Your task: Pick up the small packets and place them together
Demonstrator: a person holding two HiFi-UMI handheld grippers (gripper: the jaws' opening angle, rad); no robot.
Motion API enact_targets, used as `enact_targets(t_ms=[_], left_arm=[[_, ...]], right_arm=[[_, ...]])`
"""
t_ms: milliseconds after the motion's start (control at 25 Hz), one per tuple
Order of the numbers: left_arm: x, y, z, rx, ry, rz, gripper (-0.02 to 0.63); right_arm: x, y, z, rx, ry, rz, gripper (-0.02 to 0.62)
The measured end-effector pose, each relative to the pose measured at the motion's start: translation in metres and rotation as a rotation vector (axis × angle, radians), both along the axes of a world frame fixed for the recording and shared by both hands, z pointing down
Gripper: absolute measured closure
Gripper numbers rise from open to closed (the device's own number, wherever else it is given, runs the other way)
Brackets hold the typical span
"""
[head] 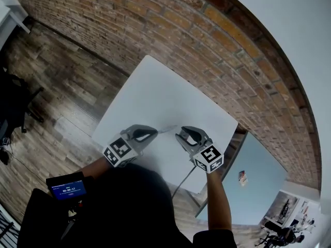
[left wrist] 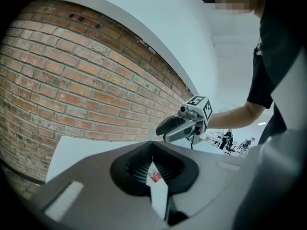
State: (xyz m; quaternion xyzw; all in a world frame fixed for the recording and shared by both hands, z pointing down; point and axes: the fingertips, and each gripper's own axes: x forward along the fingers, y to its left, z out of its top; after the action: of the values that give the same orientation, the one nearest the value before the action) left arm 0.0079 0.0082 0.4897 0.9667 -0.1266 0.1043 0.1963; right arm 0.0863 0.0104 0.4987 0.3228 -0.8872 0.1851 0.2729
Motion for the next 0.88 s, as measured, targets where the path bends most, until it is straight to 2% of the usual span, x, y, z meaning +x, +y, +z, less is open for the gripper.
enact_targets(t_ms=[160,320,440,760,880], left_arm=[[0.000,-0.002,-0.005,-0.008,0.039,-0.010,0.604],[0.004,0.001,-0.018,-0.066,0.109,0.017,0.604],[0.011,0.006,-0.026,-0.065,0.136,0.048,0.604],[0.016,0.012,-0.028,-0.086,0.146,0.092,0.604],[0.015,0.011,-0.025,-0.088,0.138,0.079,0.604]], right_arm=[[0.003,0.004,0.003,-0.035,-0.139,0.060,0.412],[-0.008,0.005,0.003,-0.092,-0.294,0.057,0.396],[-0.013,0.004,0.001,-0.083,-0.328,0.037,0.390],[-0.016,0.004,-0.010,-0.065,-0.440,0.018,0.393],[-0.012,0.005,-0.012,-0.056,-0.456,0.027,0.474]])
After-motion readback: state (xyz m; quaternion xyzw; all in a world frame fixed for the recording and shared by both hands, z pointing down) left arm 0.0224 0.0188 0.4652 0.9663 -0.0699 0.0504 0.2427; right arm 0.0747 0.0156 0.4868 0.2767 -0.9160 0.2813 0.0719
